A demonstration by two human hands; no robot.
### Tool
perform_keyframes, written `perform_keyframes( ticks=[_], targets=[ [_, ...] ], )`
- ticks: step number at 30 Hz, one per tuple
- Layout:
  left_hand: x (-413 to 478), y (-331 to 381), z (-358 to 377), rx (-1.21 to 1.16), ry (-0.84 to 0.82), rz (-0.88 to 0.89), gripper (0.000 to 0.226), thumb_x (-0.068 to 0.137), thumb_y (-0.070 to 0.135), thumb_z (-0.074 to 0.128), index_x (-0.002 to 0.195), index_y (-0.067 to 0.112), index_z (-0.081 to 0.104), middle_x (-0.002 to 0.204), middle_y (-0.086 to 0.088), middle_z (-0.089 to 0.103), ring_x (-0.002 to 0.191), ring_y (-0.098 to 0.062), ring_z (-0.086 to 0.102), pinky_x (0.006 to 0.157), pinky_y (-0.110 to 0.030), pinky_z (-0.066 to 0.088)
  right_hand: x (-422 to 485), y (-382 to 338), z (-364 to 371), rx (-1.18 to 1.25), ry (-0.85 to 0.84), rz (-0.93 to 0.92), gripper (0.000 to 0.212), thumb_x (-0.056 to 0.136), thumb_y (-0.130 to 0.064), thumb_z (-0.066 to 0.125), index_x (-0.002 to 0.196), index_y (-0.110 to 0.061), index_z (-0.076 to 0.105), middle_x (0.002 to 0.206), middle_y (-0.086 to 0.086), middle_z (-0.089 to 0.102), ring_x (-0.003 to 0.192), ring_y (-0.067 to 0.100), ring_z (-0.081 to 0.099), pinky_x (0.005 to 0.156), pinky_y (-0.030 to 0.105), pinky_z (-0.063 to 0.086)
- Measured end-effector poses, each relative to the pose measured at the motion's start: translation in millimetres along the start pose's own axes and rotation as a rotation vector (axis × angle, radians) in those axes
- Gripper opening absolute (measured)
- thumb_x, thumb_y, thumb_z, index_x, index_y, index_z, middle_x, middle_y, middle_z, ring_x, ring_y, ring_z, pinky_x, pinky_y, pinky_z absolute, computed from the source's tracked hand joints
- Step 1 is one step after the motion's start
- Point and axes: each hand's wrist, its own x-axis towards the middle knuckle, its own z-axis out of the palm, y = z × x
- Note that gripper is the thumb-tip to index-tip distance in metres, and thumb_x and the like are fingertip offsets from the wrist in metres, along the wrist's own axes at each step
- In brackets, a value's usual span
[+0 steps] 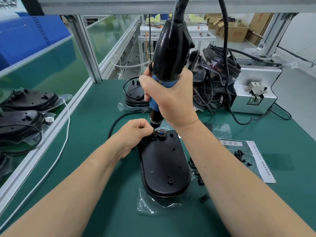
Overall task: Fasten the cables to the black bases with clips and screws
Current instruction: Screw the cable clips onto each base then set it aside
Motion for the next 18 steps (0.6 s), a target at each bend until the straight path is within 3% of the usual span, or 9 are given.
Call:
perform_keyframes(
  ticks=[7, 10, 15, 18],
  targets=[
    [2, 1, 0, -0.014, -0.014, 0.005, 0.042, 0.088, 0.004, 0.063, 0.053, 0.022, 0.048, 0.066, -0.006, 0.046, 0.070, -0.020, 0.037, 0.064, -0.032, 0.029, 1, 1, -5, -0.005, -0.005, 0.010, 0.011, 0.074, 0.006, 0.060, 0.065, 0.007, 0.054, 0.053, 0.011, 0.051, 0.046, 0.023, 0.047, 0.052, 0.034, 0.044],
    [3, 2, 1, -0.018, -0.013, -0.001, 0.040, 0.088, 0.001, 0.062, 0.055, 0.020, 0.049, 0.062, -0.003, 0.048, 0.061, -0.015, 0.040, 0.059, -0.027, 0.031, 3, 0, -7, 0.106, 0.040, 0.034, 0.010, 0.074, 0.005, 0.061, 0.068, 0.002, 0.054, 0.053, 0.008, 0.050, 0.044, 0.023, 0.046, 0.051, 0.034, 0.042],
    [0, 2, 2, -0.037, -0.020, -0.013, 0.025, 0.090, 0.005, 0.063, 0.069, 0.012, 0.051, 0.082, -0.014, 0.049, 0.077, -0.022, 0.041, 0.077, -0.034, 0.031, 6, -3, -17, 0.184, 0.063, 0.011, 0.012, 0.076, 0.007, 0.061, 0.073, -0.003, 0.056, 0.056, 0.002, 0.051, 0.046, 0.022, 0.045, 0.050, 0.027, 0.041],
    [0, 4, 2, -0.027, -0.010, -0.010, 0.027, 0.089, 0.002, 0.062, 0.068, 0.013, 0.049, 0.077, -0.012, 0.048, 0.072, -0.018, 0.045, 0.075, -0.033, 0.032, 4, -4, -18, 0.215, 0.061, 0.002, 0.011, 0.077, 0.007, 0.062, 0.074, -0.003, 0.057, 0.059, 0.001, 0.053, 0.046, 0.022, 0.046, 0.050, 0.027, 0.042]
  ],
)
